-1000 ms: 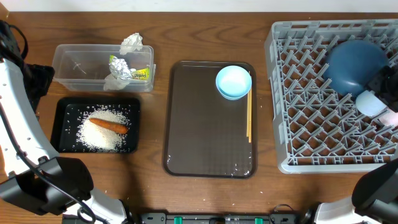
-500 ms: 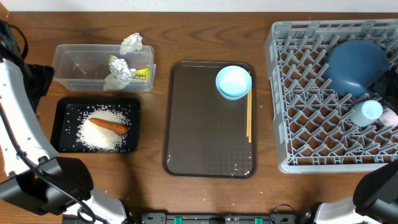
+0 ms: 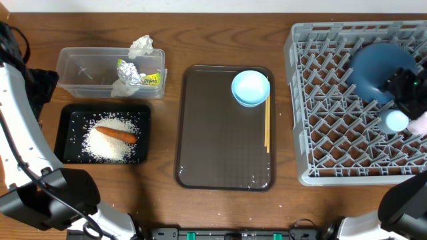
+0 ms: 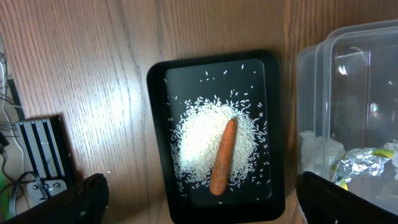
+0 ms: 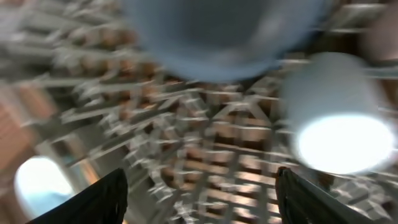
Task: Sort waste into correct bins and load items into the dishwasher rack
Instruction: 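Carry the light blue cup to the rack and release it, then return the right gripper and grasp the light blue bowl rim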
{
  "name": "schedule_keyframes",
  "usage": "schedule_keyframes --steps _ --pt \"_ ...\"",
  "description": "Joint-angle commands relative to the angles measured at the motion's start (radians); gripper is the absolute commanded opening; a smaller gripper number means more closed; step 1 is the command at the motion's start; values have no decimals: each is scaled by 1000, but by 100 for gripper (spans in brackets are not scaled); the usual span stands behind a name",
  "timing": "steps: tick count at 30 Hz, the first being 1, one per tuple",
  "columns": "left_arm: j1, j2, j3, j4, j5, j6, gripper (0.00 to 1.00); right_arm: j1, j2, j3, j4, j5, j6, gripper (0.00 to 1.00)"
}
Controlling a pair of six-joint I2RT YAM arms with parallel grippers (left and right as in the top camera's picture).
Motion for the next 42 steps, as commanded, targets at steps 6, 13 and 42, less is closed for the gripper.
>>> schedule_keyframes --steps 6,13,42 --pt "3 -1 6 -5 -20 -5 98 296 -94 -5 79 -119 -122 73" --pt "3 -1 6 -5 -20 -5 98 616 -32 -5 209 84 -137 66" --pt "3 -1 6 -5 -20 -5 98 1035 431 -5 431 330 14 57"
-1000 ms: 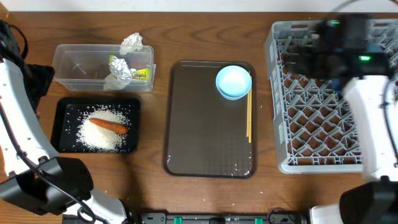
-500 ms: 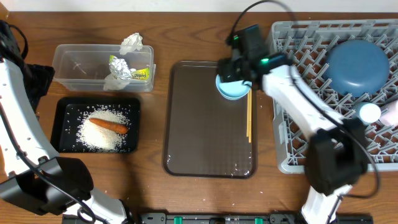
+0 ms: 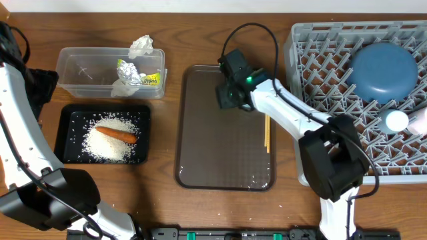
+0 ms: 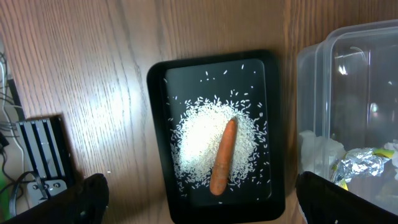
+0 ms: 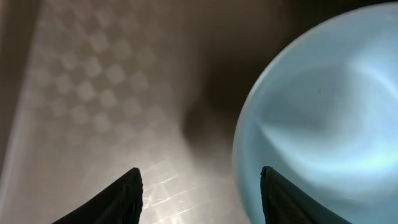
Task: Sort waste into correct bins and load items into the dishwasher rack
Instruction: 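Return the right gripper and grasp the light blue bowl rim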
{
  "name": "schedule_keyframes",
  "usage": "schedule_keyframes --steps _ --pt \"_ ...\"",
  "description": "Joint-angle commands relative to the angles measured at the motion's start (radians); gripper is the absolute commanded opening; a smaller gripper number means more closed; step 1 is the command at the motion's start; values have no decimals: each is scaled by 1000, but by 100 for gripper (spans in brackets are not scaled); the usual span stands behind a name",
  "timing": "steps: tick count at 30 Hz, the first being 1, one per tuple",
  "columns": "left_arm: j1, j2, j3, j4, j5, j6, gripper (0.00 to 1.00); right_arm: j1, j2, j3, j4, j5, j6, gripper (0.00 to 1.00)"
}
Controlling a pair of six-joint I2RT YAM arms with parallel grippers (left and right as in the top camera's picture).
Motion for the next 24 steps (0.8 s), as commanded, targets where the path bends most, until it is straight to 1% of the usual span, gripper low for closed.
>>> schedule_keyframes --steps 1,4,6,10,11,15,18,19,24 --pt "3 -1 6 -5 -20 -6 98 25 40 -2 -5 98 13 56" --pt "3 -1 6 -5 -20 -5 98 31 41 -2 -5 99 13 45" --pt "3 -1 6 -5 -20 -5 98 32 41 -2 -7 95 20 27" --pt "3 -1 6 -5 -20 -5 98 35 29 0 -13 48 43 2" --pt "3 -1 6 -5 -20 -5 98 35 22 2 -12 23 43 1" --pt "3 -1 6 -5 -20 -5 98 33 -34 25 -14 -79 43 1" --pt "3 -1 6 -5 -20 -5 98 23 -109 51 -40 -95 43 1" --pt "3 -1 6 -5 -20 -5 98 7 -178 58 -53 -95 43 1" --pt "3 -1 6 -5 -20 -5 98 -93 -348 58 -90 -100 42 1"
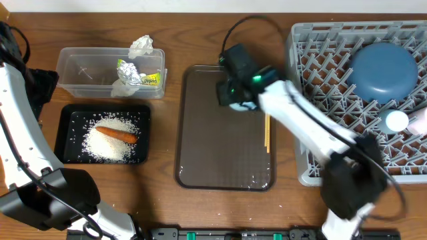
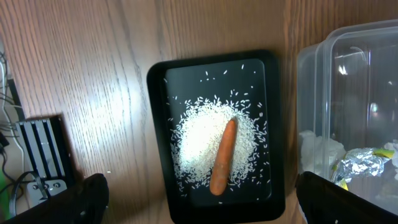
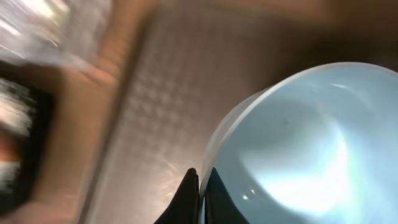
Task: Sort waste into correct bins and load items into the dishwasher rack
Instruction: 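Return the right gripper and grasp the light blue bowl rim, then carry the light blue bowl to the rack and set it down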
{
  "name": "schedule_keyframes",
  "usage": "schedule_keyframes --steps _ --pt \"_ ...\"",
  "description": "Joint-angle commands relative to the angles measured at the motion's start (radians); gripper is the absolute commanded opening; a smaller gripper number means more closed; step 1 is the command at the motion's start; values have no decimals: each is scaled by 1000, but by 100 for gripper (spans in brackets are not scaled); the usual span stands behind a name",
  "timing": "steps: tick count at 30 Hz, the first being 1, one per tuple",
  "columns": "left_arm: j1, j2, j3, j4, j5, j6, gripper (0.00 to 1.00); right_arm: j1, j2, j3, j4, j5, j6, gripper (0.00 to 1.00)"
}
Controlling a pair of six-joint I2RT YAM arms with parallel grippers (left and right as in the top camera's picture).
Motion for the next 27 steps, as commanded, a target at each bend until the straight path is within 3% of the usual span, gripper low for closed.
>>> schedule_keyframes --steps 1,7,13,19,27 --pt "3 -1 6 -5 -20 -6 98 -127 -182 43 -26 -31 13 1" --pt "3 -1 6 -5 -20 -5 98 -406 -266 43 -16 -392 -57 1" --pt "3 -1 6 -5 -20 -6 98 -673 -189 39 62 -842 -146 1" --pt "3 -1 6 -5 -20 -6 98 -723 -51 39 232 -1072 -116 1" --pt "3 -1 6 -5 -20 -5 98 -725 124 39 426 -1112 93 1"
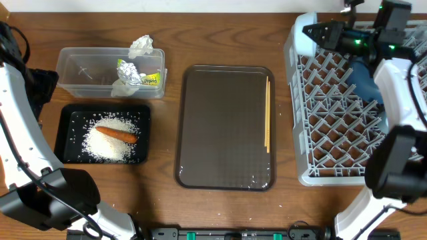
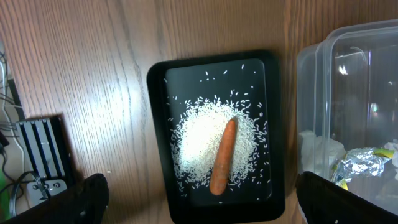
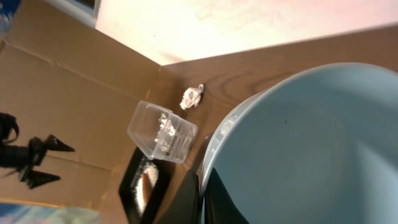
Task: Sort waste into correct bins and load items into the dishwasher rack
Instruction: 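Carry the light blue bowl to the rack and set it down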
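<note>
My right gripper (image 1: 324,32) is shut on the rim of a light blue bowl (image 1: 306,31), holding it tilted on edge over the far left corner of the grey dishwasher rack (image 1: 333,127). In the right wrist view the bowl (image 3: 311,143) fills the right side and the gripper (image 3: 201,198) pinches its rim. A pair of chopsticks (image 1: 267,113) lies along the right side of the brown tray (image 1: 220,133). My left gripper (image 2: 199,214) is open, high above the black tray (image 2: 160,124) with rice and a carrot (image 2: 222,158).
A dark blue bowl (image 1: 365,79) sits upside down in the rack, partly behind my right arm. A clear bin (image 1: 80,70) at the back left holds foil and wrappers. A crumpled paper (image 1: 141,46) rests on its far rim.
My right gripper, still shut on the light blue bowl, was over the tray's far right corner and is now over the rack's far left corner. The left arm has not moved.
My right gripper was over the rack while the light blue bowl sat on the tray. Then it stood open at the bowl's rim on the tray. Then it was shut on the rim, and now it holds the bowl over the rack.
</note>
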{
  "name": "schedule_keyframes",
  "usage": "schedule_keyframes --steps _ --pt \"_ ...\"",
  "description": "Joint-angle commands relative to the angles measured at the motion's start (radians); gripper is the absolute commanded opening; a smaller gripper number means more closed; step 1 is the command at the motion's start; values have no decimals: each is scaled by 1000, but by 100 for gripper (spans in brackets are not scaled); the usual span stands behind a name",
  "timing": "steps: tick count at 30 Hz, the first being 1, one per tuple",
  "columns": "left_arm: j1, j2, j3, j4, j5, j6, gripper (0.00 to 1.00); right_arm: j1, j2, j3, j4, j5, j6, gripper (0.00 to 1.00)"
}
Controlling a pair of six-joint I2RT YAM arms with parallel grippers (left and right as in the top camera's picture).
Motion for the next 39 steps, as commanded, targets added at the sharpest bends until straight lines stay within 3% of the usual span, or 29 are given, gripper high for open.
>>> schedule_keyframes --steps 1,25,39 --pt "3 -1 6 -5 -20 -5 98 -2 58 -2 27 -77 101 1" --pt "3 -1 6 -5 -20 -5 98 -87 84 -40 -7 -43 77 1" --pt "3 -1 6 -5 -20 -5 98 -180 84 -40 -118 32 61 1"
